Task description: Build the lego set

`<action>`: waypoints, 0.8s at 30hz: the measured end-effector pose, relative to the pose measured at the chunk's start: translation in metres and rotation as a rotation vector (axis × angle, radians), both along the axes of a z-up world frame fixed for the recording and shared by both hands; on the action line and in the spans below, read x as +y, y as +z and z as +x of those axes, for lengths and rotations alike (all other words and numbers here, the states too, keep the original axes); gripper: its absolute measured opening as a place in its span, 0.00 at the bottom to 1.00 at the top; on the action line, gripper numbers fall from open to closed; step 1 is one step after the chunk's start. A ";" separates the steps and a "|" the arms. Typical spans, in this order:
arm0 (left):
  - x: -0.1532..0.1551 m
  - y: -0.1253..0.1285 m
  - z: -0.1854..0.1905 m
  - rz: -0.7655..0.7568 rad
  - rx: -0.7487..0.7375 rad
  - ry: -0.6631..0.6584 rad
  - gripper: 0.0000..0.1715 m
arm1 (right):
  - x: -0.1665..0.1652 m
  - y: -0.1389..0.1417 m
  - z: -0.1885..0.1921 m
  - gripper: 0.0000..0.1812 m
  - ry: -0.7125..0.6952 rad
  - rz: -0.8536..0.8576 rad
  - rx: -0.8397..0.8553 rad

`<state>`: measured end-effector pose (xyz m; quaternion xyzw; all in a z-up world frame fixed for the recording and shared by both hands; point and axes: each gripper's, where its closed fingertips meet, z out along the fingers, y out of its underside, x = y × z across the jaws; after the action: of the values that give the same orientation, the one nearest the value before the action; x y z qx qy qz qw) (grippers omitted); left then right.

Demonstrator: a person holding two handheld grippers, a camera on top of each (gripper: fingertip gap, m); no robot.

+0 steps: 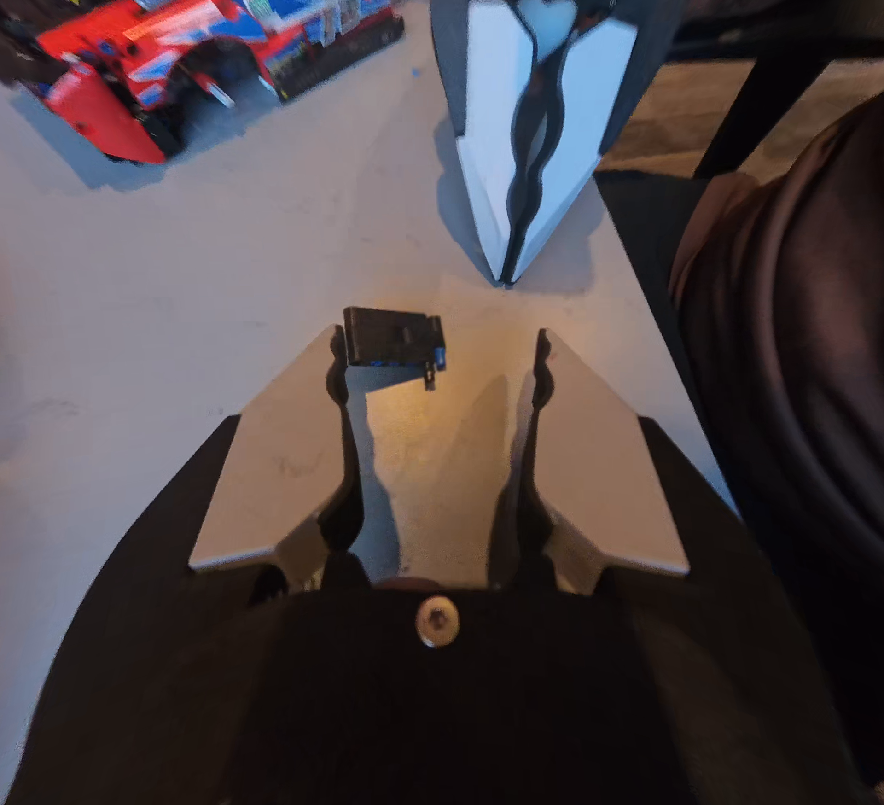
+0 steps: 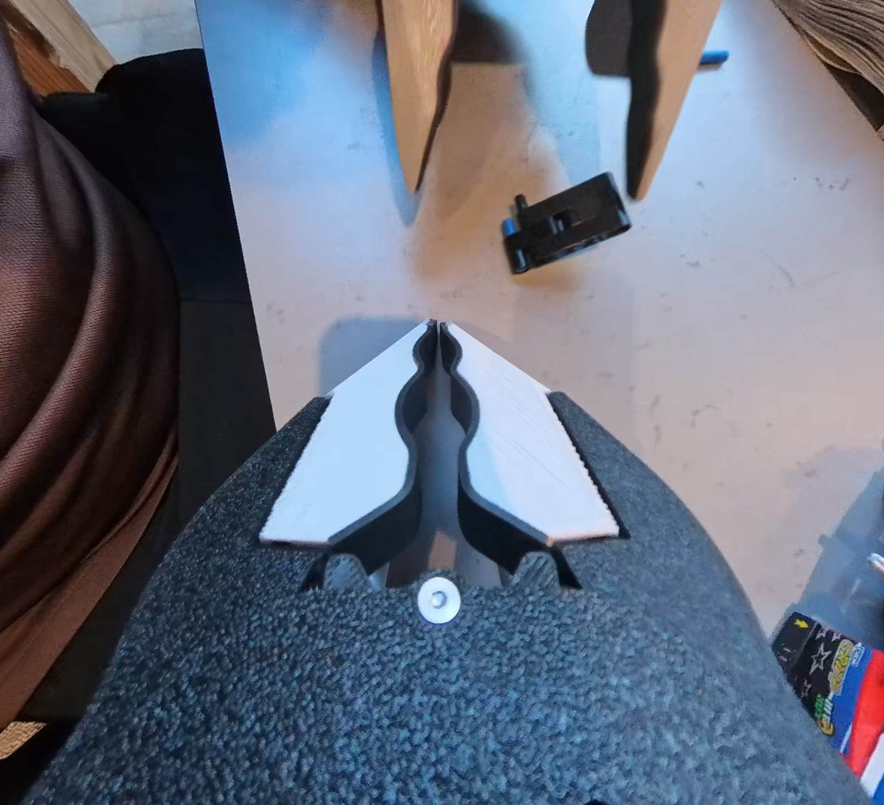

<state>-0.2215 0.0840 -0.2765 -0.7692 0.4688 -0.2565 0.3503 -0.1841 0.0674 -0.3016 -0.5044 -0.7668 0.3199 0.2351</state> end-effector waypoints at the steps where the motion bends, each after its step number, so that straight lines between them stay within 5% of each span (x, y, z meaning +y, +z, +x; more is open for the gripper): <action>1: 0.002 0.010 -0.004 0.005 -0.041 0.014 0.46 | 0.000 0.000 0.000 0.01 -0.002 0.000 0.000; 6: 0.001 0.029 -0.023 -0.058 -0.190 0.028 0.46 | 0.001 0.000 0.000 0.01 -0.006 -0.005 -0.001; 12: 0.026 0.020 -0.089 0.104 0.073 0.219 0.37 | 0.004 0.000 -0.001 0.00 -0.024 -0.018 -0.003; 16: 0.031 -0.005 -0.130 0.035 0.220 0.333 0.34 | 0.004 0.000 -0.003 0.00 -0.024 -0.041 -0.010; 20: 0.044 -0.013 -0.143 0.009 0.267 0.462 0.21 | 0.004 -0.001 -0.005 0.00 -0.022 -0.051 -0.014; 24: 0.049 -0.018 -0.143 -0.020 0.263 0.520 0.21 | 0.003 -0.001 -0.007 0.00 -0.015 -0.053 -0.014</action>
<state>-0.3650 0.1331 -0.2946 -0.8936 0.2949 -0.0609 0.3329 -0.1915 0.0705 -0.3022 -0.5185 -0.7559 0.3345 0.2187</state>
